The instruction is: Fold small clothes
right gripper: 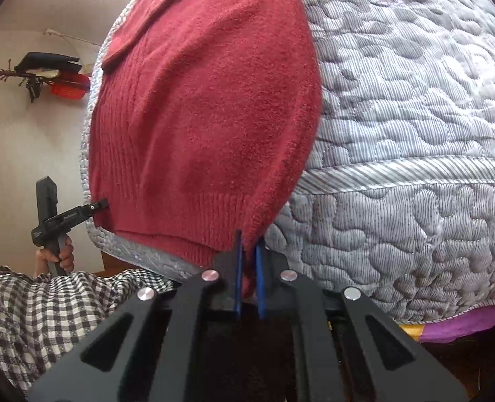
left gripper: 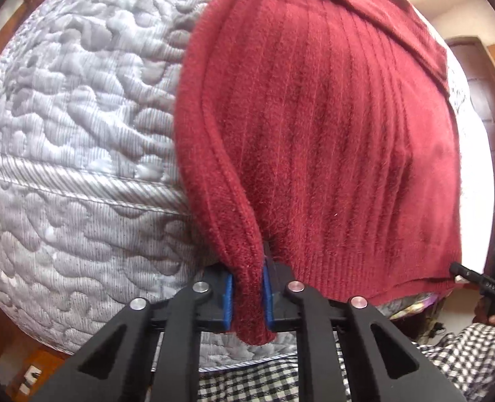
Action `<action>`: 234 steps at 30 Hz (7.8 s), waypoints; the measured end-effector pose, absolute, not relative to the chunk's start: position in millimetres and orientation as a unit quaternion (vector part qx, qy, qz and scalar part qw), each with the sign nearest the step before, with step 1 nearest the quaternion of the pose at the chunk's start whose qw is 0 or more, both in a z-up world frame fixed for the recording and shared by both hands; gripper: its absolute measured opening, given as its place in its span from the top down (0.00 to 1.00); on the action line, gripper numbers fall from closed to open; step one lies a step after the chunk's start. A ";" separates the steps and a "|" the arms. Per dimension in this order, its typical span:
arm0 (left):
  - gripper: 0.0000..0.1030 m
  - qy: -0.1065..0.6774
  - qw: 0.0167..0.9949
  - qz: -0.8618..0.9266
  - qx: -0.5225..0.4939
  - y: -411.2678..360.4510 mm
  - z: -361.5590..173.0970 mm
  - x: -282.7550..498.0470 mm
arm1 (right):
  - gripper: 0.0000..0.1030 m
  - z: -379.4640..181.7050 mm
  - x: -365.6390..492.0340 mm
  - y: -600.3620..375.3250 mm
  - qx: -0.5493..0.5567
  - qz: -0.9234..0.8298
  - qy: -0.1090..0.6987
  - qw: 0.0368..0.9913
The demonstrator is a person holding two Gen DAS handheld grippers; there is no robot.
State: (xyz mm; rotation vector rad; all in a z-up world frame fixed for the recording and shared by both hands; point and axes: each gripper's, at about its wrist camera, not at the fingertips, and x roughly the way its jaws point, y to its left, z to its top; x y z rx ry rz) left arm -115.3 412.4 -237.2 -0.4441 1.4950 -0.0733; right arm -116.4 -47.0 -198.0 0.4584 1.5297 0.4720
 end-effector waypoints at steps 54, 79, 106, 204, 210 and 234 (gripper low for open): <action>0.30 0.549 0.829 -0.028 -0.099 442.5 -160.7 80.5 | 0.41 -150.4 93.8 -32.6 0.103 0.217 0.631 0.737; 0.91 0.577 0.812 -0.067 -0.050 415.3 -211.8 78.6 | 0.94 -191.0 102.6 -1.0 0.042 0.238 0.655 0.716; 0.93 0.549 0.828 -0.105 -0.047 386.7 -192.2 65.4 | 0.94 -172.3 92.7 -12.1 0.072 0.249 0.638 0.724; 0.45 0.605 0.781 0.002 -0.155 429.1 -215.7 125.3 | 0.94 -189.4 139.5 -60.9 0.147 0.197 0.660 0.710; 0.42 0.624 0.768 0.011 -0.145 436.6 -235.0 120.8 | 0.95 -211.2 131.3 -62.3 0.099 0.168 0.685 0.702; 0.32 0.549 0.830 -0.050 -0.085 321.5 -184.6 201.0 | 0.51 -185.7 223.5 -52.1 0.120 0.147 0.639 0.746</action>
